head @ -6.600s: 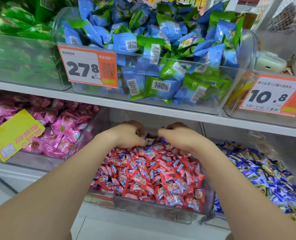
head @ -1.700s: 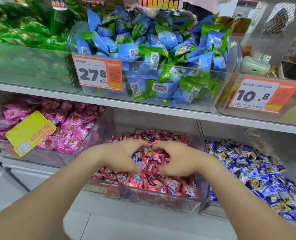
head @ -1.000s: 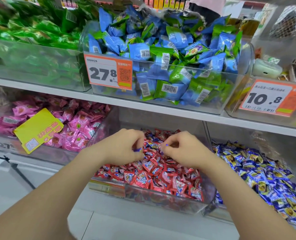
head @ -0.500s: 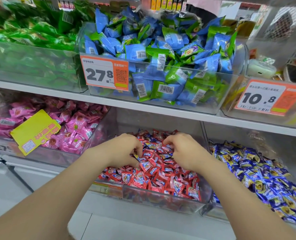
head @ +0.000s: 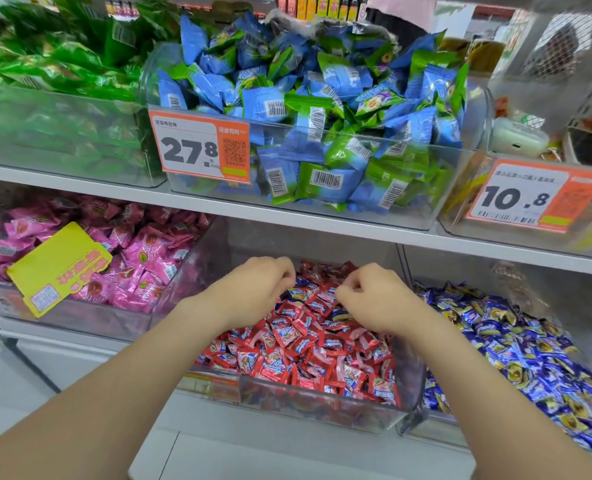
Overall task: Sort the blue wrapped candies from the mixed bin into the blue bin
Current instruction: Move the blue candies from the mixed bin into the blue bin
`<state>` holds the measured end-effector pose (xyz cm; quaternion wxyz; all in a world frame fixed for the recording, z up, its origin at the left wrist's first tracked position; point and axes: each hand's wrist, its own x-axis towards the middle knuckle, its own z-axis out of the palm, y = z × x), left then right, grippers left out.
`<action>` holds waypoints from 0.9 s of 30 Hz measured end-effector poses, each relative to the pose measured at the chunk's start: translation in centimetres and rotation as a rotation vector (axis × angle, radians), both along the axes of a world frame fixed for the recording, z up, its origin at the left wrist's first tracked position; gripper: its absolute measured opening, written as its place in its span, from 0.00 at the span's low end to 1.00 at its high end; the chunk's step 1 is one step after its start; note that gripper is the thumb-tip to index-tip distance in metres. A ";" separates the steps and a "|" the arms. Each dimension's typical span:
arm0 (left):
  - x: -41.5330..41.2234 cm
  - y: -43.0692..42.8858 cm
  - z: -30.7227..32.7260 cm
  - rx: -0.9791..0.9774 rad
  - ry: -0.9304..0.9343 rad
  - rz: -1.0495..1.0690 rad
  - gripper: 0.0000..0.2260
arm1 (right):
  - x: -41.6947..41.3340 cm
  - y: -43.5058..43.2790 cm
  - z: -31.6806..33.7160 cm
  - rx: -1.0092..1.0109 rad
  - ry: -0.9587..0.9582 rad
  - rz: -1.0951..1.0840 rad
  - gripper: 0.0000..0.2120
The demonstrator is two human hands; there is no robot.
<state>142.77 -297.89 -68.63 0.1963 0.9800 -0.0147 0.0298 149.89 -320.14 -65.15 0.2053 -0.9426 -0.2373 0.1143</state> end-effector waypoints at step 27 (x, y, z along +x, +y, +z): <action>1.8 -1.4 0.2 0.122 0.090 0.065 0.10 | 1.3 -0.8 0.0 -0.325 -0.427 0.085 0.05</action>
